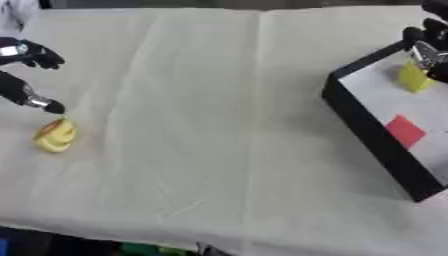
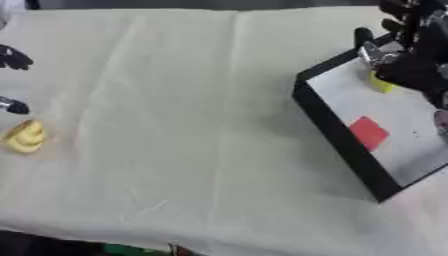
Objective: Pick up the objects with one hand, pass them to the other hand, and then place them into the box on the other side of the table.
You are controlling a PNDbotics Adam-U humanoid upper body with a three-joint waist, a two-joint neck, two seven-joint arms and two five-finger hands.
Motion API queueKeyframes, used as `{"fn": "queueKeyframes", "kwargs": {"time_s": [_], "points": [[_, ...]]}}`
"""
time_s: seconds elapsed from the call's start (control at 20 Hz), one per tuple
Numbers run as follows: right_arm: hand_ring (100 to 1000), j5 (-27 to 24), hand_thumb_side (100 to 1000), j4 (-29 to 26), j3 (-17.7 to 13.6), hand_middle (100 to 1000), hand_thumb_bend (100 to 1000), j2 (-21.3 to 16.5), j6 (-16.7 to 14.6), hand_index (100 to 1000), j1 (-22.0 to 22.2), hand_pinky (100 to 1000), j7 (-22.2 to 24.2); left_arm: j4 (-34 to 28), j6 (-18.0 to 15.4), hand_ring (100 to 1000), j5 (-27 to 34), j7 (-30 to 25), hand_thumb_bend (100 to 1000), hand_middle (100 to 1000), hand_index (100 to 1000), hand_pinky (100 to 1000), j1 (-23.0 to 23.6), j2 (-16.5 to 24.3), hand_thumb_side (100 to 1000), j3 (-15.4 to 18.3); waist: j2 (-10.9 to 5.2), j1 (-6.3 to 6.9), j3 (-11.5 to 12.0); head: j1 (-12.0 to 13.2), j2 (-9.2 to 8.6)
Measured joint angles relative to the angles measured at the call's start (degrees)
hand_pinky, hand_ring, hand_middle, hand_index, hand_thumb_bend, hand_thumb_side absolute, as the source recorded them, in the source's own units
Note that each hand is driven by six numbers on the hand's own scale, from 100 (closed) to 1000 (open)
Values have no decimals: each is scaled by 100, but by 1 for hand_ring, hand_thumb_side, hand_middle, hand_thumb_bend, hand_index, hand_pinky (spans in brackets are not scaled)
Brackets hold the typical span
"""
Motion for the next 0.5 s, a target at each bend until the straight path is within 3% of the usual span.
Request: {"fn": "queueKeyframes", "kwargs": {"time_s": [0.5], "points": [[1000, 4, 100, 0, 21, 986, 180, 0, 20, 1000, 26, 1000, 6, -1003, 938, 834, 119, 465, 837, 740, 844, 904, 435, 204, 366, -397, 0, 60, -15, -183, 23]]}}
